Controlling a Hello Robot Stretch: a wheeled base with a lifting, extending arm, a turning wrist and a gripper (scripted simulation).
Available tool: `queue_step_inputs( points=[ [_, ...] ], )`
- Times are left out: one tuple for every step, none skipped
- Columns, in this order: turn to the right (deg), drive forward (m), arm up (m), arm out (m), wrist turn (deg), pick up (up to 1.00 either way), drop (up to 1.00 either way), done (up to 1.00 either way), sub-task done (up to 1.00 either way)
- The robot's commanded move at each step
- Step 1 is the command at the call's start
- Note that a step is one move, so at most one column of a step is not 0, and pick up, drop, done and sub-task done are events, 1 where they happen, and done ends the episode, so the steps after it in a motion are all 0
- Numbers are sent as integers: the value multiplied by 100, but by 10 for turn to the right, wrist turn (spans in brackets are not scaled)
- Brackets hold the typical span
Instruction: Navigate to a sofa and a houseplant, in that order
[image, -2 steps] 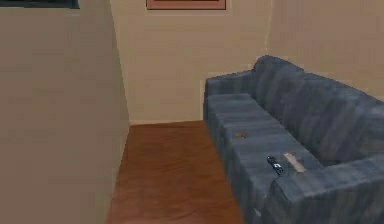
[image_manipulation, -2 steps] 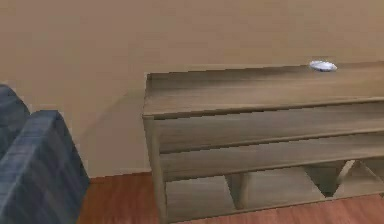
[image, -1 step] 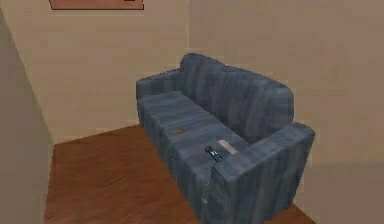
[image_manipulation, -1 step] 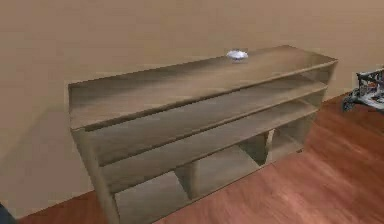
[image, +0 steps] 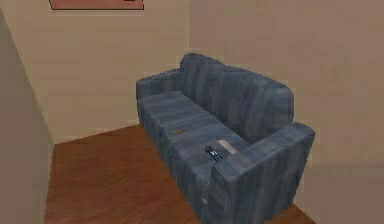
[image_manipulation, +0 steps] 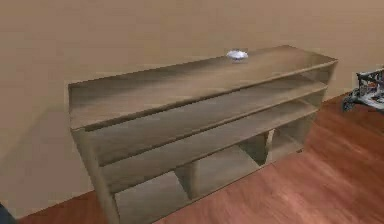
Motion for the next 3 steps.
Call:
queue_step_inputs(
  points=[
    [450, 0, 0, 0, 0, 0, 0, 0, 0],
    [450, 0, 0, 0, 0, 0, 0, 0, 0],
    [450, 0, 0, 0, 0, 0, 0, 0, 0]
  ],
)
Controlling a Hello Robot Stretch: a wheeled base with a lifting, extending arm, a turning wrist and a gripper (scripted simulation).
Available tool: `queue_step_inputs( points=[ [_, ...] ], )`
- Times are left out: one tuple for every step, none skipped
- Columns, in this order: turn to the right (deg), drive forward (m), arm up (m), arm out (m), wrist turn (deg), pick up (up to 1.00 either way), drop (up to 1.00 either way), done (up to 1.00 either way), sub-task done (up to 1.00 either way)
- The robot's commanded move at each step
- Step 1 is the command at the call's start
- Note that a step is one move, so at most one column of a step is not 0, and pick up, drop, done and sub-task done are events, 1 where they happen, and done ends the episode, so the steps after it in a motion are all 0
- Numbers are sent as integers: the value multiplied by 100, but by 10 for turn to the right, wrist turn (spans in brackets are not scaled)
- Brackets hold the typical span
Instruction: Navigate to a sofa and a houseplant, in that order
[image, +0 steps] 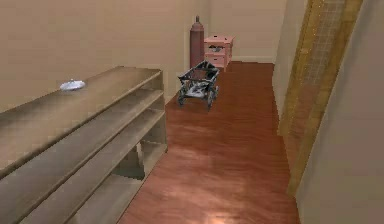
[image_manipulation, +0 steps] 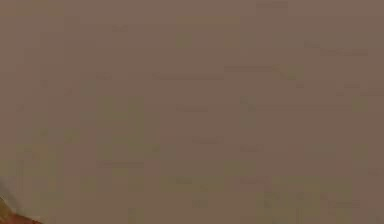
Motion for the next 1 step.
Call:
queue_step_inputs(
  points=[
    [180, 0, 0, 0, 0, 0, 0, 0, 0]
  ],
)
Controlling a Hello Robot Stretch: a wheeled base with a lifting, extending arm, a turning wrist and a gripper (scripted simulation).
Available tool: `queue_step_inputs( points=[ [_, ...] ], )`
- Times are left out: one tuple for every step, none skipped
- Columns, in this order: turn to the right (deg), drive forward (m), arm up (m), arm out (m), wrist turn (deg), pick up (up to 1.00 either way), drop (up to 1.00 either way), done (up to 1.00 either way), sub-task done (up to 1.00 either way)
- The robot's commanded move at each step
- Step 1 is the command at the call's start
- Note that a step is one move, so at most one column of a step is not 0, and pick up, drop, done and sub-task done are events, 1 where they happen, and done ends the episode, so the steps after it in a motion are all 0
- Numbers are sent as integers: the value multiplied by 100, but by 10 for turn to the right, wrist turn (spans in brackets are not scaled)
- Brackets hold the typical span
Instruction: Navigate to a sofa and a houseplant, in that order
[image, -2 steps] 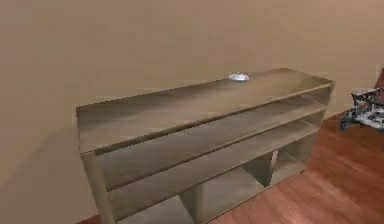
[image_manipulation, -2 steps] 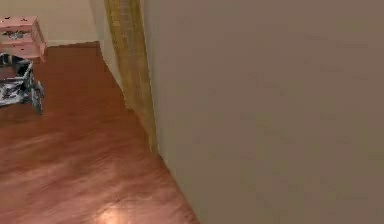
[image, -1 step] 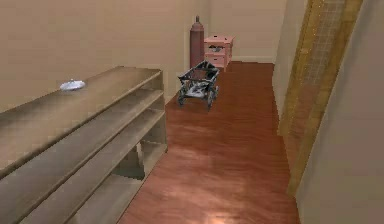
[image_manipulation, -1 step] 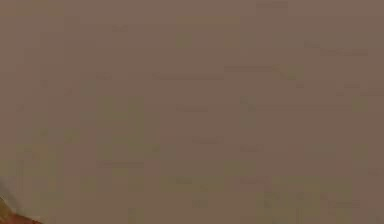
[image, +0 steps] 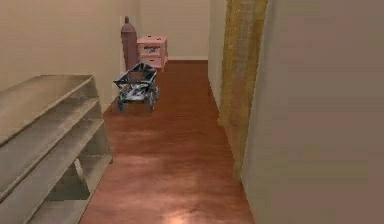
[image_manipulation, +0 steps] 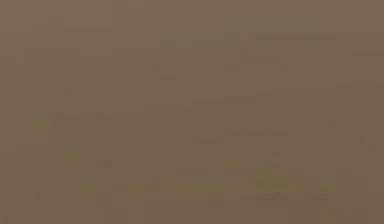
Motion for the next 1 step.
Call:
queue_step_inputs(
  points=[
    [0, 100, 0, 0, 0, 0, 0, 0, 0]
  ],
)
